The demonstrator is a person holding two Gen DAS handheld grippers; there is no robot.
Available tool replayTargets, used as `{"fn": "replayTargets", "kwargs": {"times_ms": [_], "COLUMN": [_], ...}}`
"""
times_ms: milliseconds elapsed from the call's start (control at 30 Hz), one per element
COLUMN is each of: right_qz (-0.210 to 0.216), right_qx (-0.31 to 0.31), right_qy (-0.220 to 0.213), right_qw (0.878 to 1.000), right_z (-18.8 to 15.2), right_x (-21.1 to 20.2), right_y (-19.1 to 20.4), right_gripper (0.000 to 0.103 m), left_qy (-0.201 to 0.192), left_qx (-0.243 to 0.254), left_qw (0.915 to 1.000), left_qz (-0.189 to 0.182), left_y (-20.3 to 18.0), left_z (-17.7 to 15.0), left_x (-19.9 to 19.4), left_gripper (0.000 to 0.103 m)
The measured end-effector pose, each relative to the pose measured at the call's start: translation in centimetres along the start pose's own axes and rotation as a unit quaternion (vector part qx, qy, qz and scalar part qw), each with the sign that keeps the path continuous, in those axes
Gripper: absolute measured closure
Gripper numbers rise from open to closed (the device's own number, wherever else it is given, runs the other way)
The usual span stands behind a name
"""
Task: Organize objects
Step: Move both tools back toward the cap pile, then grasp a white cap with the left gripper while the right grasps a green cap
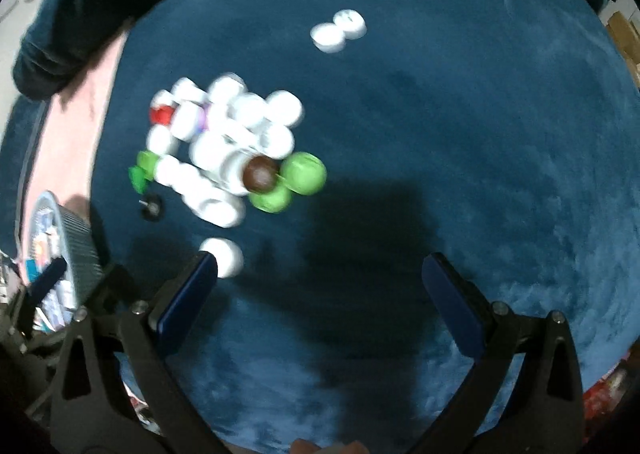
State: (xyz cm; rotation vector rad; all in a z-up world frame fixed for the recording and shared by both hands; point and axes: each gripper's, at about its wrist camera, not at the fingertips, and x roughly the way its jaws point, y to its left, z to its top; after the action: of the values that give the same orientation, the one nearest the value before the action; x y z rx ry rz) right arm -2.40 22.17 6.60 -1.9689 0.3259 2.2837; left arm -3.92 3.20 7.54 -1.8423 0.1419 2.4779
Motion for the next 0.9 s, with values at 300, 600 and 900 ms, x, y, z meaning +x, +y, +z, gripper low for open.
{"fn": "replayTargets", "kwargs": {"times_ms": [300, 600, 900], "right_qz": [-0.035, -0.058, -0.015], "right_qx": [-0.035, -0.042, -0.073], "right_qy": [0.083, 0.083, -0.005], "right_qw": [0.995, 0.994, 0.997], "right_z": [-0.7, -0.8, 1.7], "right_x": [6.6, 7.7, 3.4], "right_y": [-1.3, -1.1, -0.8], "right_gripper": [0.000, 0.000, 0.001], "left_qy": [0.025, 0.035, 0.023], "left_qx": [0.006, 0.000, -0.010], "left_qw": [0.9985, 0.9979, 0.9982], "left_qz": [-0.049, -0.054, -0.055], "left_y": [-1.6, -1.1, -1.2], "left_z": [-0.6, -1.1, -1.0], "left_x": [3.3, 4.8, 4.8], "left_gripper": [0.005, 0.005, 0.005]}}
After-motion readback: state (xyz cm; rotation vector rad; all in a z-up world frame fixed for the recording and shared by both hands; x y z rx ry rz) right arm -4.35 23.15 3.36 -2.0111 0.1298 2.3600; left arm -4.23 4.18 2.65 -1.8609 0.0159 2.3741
